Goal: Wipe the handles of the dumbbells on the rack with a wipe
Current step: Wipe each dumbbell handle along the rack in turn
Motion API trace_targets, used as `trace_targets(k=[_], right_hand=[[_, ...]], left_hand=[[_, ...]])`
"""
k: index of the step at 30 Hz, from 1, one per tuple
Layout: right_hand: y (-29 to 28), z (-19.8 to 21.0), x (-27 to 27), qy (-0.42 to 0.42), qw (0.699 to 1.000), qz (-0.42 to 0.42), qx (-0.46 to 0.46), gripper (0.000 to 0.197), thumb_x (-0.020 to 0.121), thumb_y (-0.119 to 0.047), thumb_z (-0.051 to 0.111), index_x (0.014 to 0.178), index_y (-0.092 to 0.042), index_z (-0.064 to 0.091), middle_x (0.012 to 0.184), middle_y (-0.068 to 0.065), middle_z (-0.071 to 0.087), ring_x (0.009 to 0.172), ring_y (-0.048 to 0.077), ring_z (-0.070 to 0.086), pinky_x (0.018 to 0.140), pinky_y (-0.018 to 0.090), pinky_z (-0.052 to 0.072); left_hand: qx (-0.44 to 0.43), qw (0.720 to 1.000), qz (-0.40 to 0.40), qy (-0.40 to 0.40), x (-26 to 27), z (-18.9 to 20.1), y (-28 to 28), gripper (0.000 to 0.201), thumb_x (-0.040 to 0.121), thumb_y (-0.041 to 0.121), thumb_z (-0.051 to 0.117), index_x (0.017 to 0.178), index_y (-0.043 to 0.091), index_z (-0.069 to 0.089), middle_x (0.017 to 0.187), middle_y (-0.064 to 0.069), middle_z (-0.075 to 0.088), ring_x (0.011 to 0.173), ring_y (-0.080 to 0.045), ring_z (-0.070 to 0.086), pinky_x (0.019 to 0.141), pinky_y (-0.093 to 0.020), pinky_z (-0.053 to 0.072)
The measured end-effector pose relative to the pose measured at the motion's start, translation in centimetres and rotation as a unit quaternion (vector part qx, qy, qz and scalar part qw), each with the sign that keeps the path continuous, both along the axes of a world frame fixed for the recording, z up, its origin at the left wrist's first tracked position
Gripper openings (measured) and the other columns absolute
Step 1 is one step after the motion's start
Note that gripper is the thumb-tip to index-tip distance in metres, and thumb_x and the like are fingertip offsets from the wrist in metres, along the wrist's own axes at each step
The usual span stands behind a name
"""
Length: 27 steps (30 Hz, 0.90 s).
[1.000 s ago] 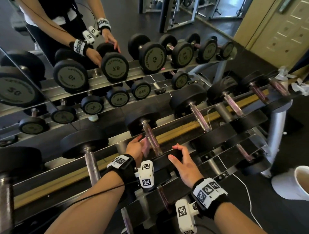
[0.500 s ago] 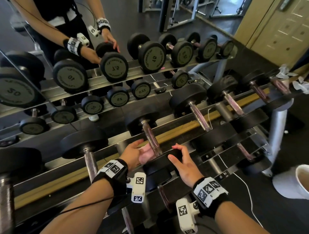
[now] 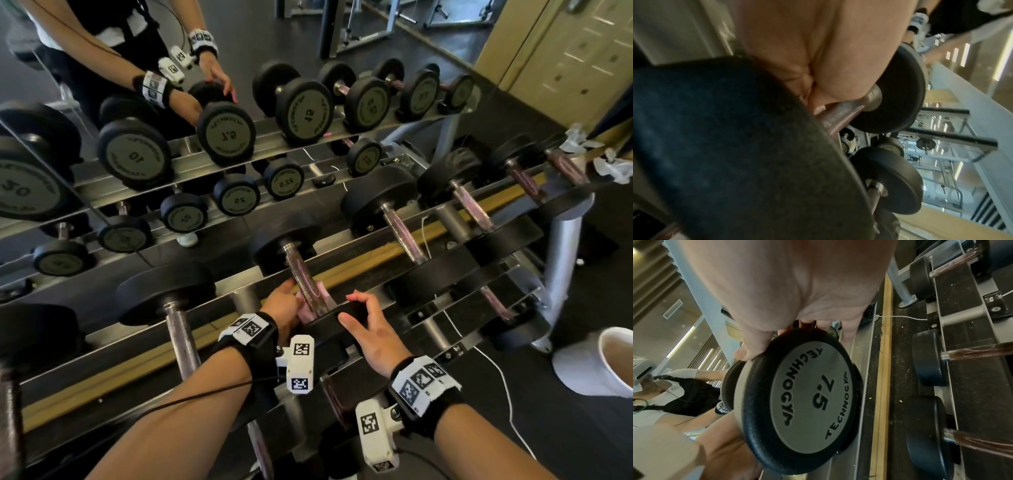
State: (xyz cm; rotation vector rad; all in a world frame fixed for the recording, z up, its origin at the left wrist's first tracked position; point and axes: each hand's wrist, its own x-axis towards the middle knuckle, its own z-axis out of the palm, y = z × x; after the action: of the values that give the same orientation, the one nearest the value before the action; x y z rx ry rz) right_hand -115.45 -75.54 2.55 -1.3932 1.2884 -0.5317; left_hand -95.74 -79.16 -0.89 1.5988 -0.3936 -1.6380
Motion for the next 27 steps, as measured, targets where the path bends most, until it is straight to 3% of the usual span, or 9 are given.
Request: trace_targets(k=[3, 11, 16, 18, 20, 22, 27], right_hand=[[-0.1, -0.1, -0.1, -0.002, 1.000, 0.002, -0.001, 0.046, 0.091, -0.047, 0.058, 0.131, -0.034, 0.040, 0.142, -0.014, 0.034, 0.125, 0.012, 0.044, 0.099, 0.026, 0.034], [-0.4, 0.0, -0.2, -0.005, 1.000, 0.009, -0.001, 0.054, 0.084, -0.054, 0.057, 0.130, -0.034, 0.040, 0.142, -0.016, 0.034, 0.124, 0.007, 0.042, 0.092, 0.018, 0.034], [-0.5, 0.3, -0.2, 0.011, 1.000, 0.016, 0.000, 0.043, 0.093, -0.044, 0.059, 0.130, -0.034, 0.040, 0.143, -0.014, 0.034, 0.127, 0.009, 0.040, 0.098, 0.022, 0.031], [-0.6, 0.5, -0.1, 0.018, 1.000, 0.019, 0.001, 0.041, 0.094, -0.042, 0.059, 0.130, -0.033, 0.040, 0.141, -0.014, 0.035, 0.126, 0.009, 0.041, 0.097, 0.022, 0.031], [-0.6, 0.7, -0.2, 0.023, 0.999, 0.023, 0.000, 0.040, 0.094, -0.041, 0.059, 0.129, -0.033, 0.040, 0.138, -0.015, 0.035, 0.123, 0.008, 0.042, 0.093, 0.018, 0.032], [-0.6, 0.8, -0.2, 0.023, 0.999, 0.025, -0.004, 0.040, 0.094, -0.041, 0.059, 0.128, -0.033, 0.040, 0.138, -0.014, 0.036, 0.122, 0.008, 0.042, 0.089, 0.015, 0.032], [-0.5, 0.9, -0.3, 0.022, 0.999, 0.024, -0.006, 0.038, 0.095, -0.038, 0.059, 0.127, -0.032, 0.041, 0.139, -0.010, 0.038, 0.121, 0.010, 0.044, 0.093, 0.020, 0.033]], left_hand=[[0.001, 1.000, 0.017, 0.003, 0.0, -0.2, 0.5, 0.047, 0.100, 0.008, 0.049, 0.143, 0.026, 0.046, 0.105, -0.008, 0.074, 0.092, -0.023, 0.073, 0.070, -0.034, 0.058], [-0.014, 0.999, 0.025, -0.031, -0.2, -0.1, 1.6, 0.045, 0.098, 0.012, 0.057, 0.142, 0.016, 0.048, 0.105, -0.012, 0.073, 0.096, -0.026, 0.071, 0.086, -0.040, 0.057], [-0.014, 0.998, 0.054, -0.034, -0.6, 1.1, 2.4, 0.040, 0.099, 0.006, 0.054, 0.138, 0.012, 0.050, 0.094, -0.011, 0.073, 0.071, -0.016, 0.074, 0.056, -0.025, 0.056], [-0.004, 0.998, 0.061, -0.026, -0.6, 1.7, 2.6, 0.038, 0.099, -0.002, 0.046, 0.135, 0.011, 0.051, 0.096, -0.012, 0.070, 0.066, -0.018, 0.073, 0.050, -0.024, 0.055], [0.005, 0.998, 0.055, -0.023, -0.4, 2.2, 2.9, 0.042, 0.098, -0.008, 0.039, 0.134, 0.011, 0.051, 0.097, -0.014, 0.067, 0.072, -0.022, 0.071, 0.052, -0.028, 0.055], [0.008, 0.999, 0.052, -0.009, -0.1, 2.8, 3.0, 0.044, 0.097, -0.013, 0.036, 0.134, 0.009, 0.049, 0.099, -0.016, 0.065, 0.080, -0.026, 0.068, 0.061, -0.036, 0.057], [0.010, 0.997, 0.073, 0.008, 1.4, 3.9, 3.3, 0.041, 0.097, -0.015, 0.033, 0.125, 0.010, 0.051, 0.121, -0.022, 0.058, 0.092, -0.033, 0.066, 0.065, -0.038, 0.057]])
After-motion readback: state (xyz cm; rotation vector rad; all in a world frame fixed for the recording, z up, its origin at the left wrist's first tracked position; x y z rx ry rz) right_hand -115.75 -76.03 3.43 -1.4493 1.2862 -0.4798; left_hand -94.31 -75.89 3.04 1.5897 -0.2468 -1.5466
